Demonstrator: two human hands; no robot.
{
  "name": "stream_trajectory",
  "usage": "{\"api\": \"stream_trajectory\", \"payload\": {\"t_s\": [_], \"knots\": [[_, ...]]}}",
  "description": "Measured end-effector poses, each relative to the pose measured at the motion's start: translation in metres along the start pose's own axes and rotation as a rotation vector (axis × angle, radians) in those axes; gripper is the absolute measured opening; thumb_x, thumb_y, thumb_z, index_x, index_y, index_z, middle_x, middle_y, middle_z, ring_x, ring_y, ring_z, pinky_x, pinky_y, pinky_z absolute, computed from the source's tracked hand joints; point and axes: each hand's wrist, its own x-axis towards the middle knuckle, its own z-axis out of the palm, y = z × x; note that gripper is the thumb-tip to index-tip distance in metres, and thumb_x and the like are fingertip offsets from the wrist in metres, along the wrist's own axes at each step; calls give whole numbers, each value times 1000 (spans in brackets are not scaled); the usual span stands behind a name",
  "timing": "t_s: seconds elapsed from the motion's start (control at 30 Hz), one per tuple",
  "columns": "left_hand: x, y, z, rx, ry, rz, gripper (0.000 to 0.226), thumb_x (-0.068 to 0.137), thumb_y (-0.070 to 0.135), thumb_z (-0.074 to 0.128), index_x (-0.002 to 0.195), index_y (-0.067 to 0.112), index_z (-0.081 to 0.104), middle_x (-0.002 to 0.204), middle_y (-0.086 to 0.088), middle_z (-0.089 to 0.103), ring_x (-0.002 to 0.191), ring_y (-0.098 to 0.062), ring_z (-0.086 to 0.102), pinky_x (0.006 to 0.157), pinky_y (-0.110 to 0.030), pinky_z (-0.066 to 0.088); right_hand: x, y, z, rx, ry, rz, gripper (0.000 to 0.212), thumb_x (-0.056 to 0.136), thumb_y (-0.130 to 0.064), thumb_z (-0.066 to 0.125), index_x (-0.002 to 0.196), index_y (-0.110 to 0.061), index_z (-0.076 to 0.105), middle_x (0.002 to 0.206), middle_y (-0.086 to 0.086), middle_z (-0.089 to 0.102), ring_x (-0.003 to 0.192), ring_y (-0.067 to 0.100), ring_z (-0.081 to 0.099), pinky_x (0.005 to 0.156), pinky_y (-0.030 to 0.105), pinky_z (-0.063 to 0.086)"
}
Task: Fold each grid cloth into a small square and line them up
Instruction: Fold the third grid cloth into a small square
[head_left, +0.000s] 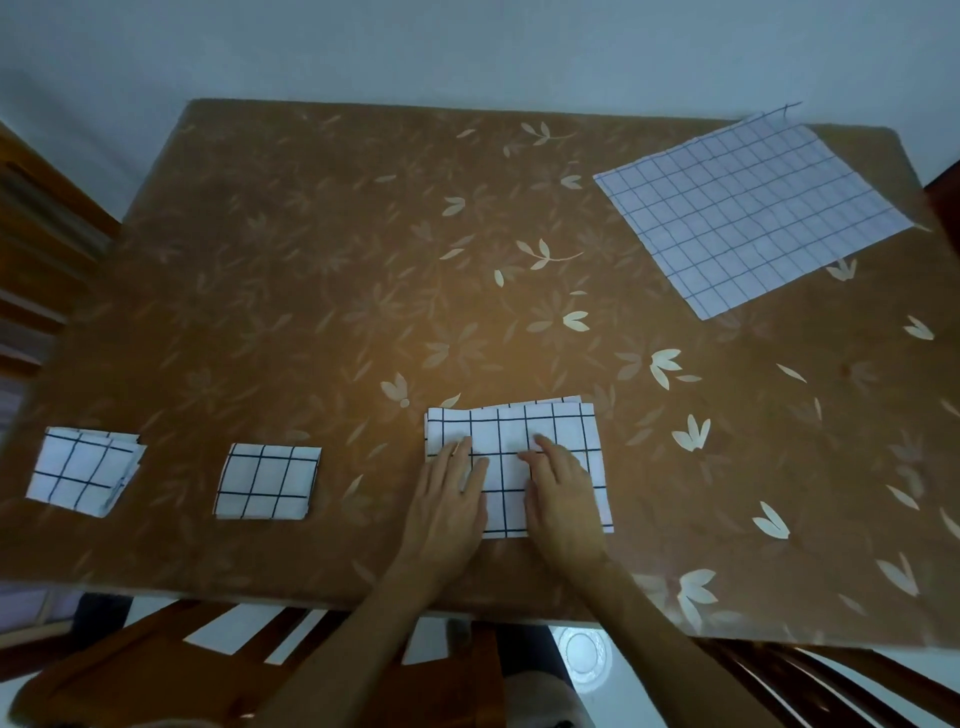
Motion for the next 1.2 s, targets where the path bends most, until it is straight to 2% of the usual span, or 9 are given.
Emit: {"api": "stream_trajectory", "payload": {"t_s": [0.13,0.3,0.43,0.6,0.87,0.97,1.03,1.1,1.2], "knots": [[3,-1,14,25,-105,22,58,94,35,35,141,5,51,150,-20,45,139,-36,43,108,-54,42,13,-8,20,-13,-244,-75,55,89,-28,58,141,-10,49,158,11,31,147,30,27,116,45,27],[2,-13,22,20,-144,16,60,104,41,18,153,9,31,161,-17,26,150,-32,22,119,-52,21,14,4,36,-86,-294,-142,77,81,-37,73,147,-14,41,161,6,26,148,23,21,115,41,21],[3,-18,19,-5,-171,-37,68,100,49,30,158,16,20,165,-13,13,154,-27,7,121,-53,15,16,11,42,-151,-288,-189,69,85,-38,66,146,-15,42,161,7,25,150,23,19,122,44,19],[-1,-26,19,1,-227,-104,78,97,62,31,159,24,3,167,-8,-4,154,-23,-6,122,-54,10,12,12,40,-186,-274,-140,64,103,-47,26,157,-14,17,165,8,5,153,21,-1,121,43,7],[2,-31,7,17,-252,-102,86,92,72,33,159,27,3,166,-11,-11,153,-29,-10,120,-62,4,9,63,9,-314,-268,31,72,100,-62,15,158,-20,5,165,9,-3,152,24,-4,122,46,9],[-2,-39,5,-42,-235,-149,88,91,73,33,159,26,2,166,-9,-12,153,-29,-11,122,-54,0,9,75,-4,-362,-287,-2,72,100,-62,14,158,-19,9,165,9,1,152,25,3,121,48,12],[-7,-46,1,-127,-169,-223,80,97,63,31,159,20,6,167,-8,-5,154,-25,-3,124,-46,4,10,73,-5,-363,-291,-21,72,100,-60,17,158,-17,12,165,11,3,152,28,6,120,48,11],[-9,-49,-9,-163,-42,-312,66,101,48,35,156,13,25,164,-13,21,150,-26,20,122,-37,12,10,66,-6,-364,-269,-9,71,101,-57,19,158,-16,12,165,12,2,152,28,6,121,46,10],[1,-38,-32,-229,96,-462,42,101,31,49,137,10,52,133,-9,59,125,-22,51,104,-24,28,5,49,-14,-286,-161,11,62,102,-50,30,155,-17,25,164,12,14,151,27,14,121,43,15]]}}
